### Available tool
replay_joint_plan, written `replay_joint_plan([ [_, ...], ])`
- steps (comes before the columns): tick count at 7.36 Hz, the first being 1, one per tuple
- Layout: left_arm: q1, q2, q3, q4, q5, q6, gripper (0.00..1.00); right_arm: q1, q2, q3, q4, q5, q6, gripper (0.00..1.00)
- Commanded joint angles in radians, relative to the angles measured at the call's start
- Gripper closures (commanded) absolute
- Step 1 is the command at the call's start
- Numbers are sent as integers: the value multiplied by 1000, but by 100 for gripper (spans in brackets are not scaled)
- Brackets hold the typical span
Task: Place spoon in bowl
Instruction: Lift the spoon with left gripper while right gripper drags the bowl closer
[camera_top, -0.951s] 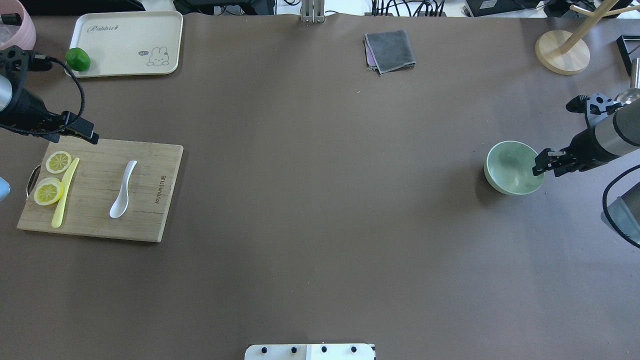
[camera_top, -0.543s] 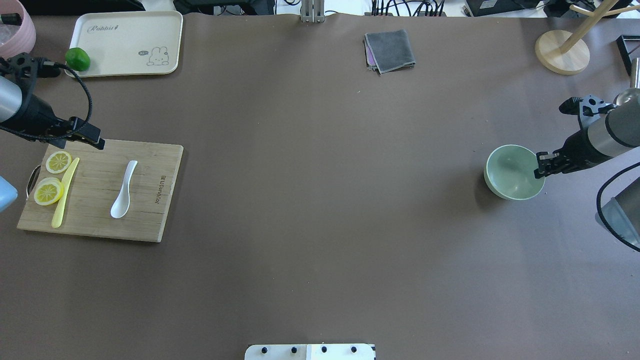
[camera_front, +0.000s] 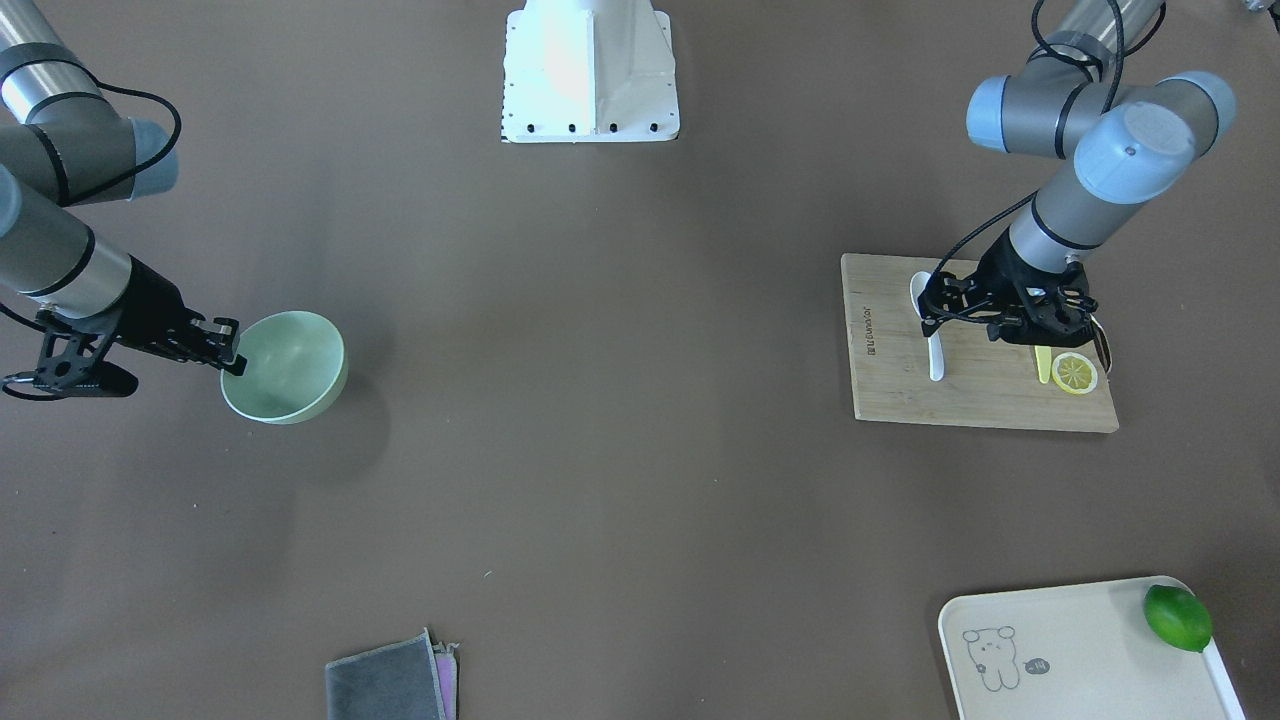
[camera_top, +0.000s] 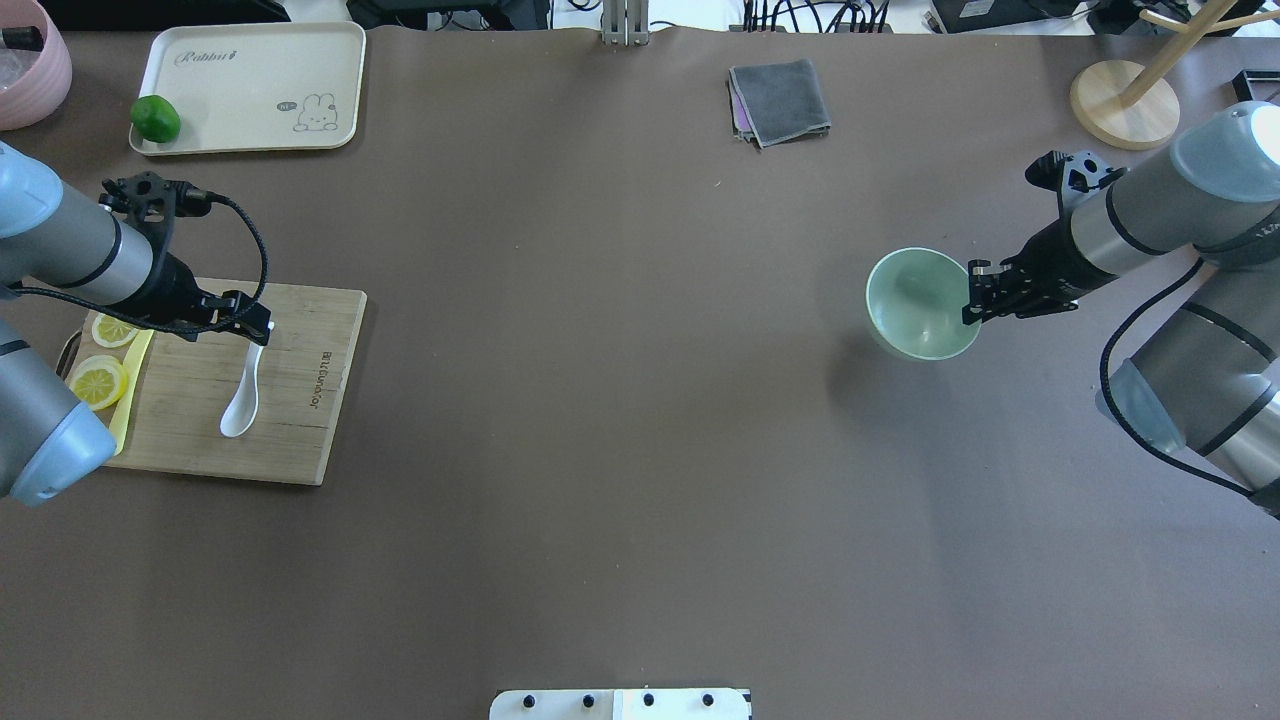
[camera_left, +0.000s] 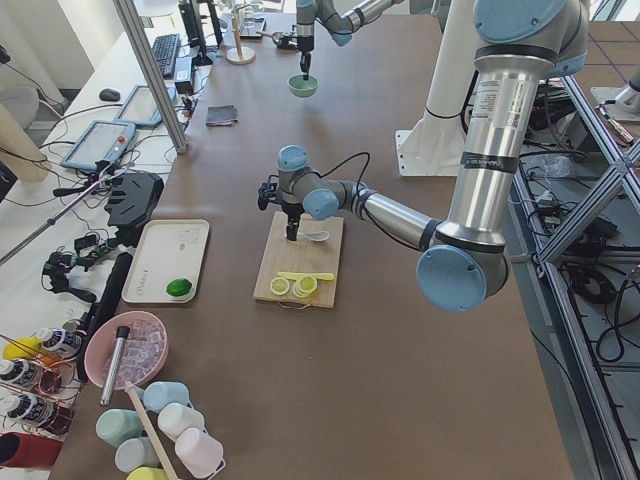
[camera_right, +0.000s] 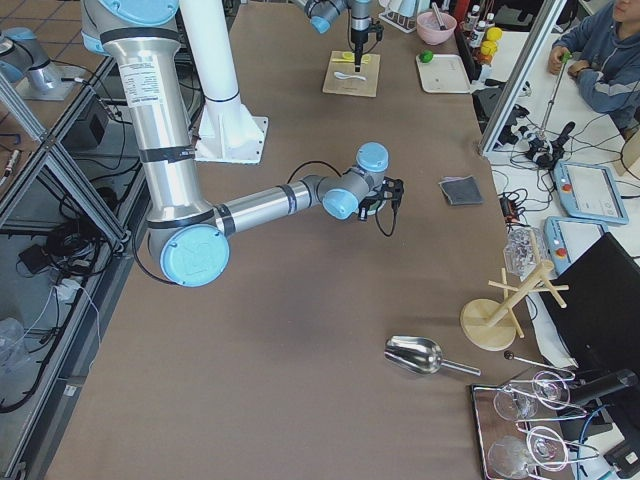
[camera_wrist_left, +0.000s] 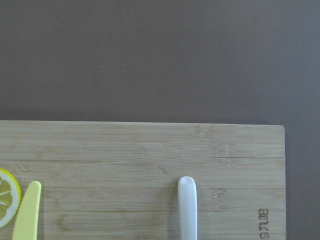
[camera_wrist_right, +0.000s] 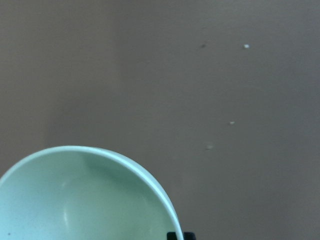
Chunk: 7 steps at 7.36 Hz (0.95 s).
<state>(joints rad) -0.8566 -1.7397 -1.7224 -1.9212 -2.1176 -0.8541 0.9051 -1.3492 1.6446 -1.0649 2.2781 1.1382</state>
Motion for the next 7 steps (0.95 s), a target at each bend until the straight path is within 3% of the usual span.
replay_joint_plan([
  [1, 37, -4, 10, -1, 11, -13, 34, -93, 67, 50, -4, -46, 160, 100],
  [4, 47, -36, 62, -33, 39, -13, 53, -218, 139, 50, -9, -114, 248, 100],
  [6, 47, -47, 60, -33, 30, -14, 100, -288, 174, 50, -12, -178, 273, 100],
  [7, 47, -82, 53, -27, 24, -14, 100, -323, 203, 44, -13, -218, 296, 100],
])
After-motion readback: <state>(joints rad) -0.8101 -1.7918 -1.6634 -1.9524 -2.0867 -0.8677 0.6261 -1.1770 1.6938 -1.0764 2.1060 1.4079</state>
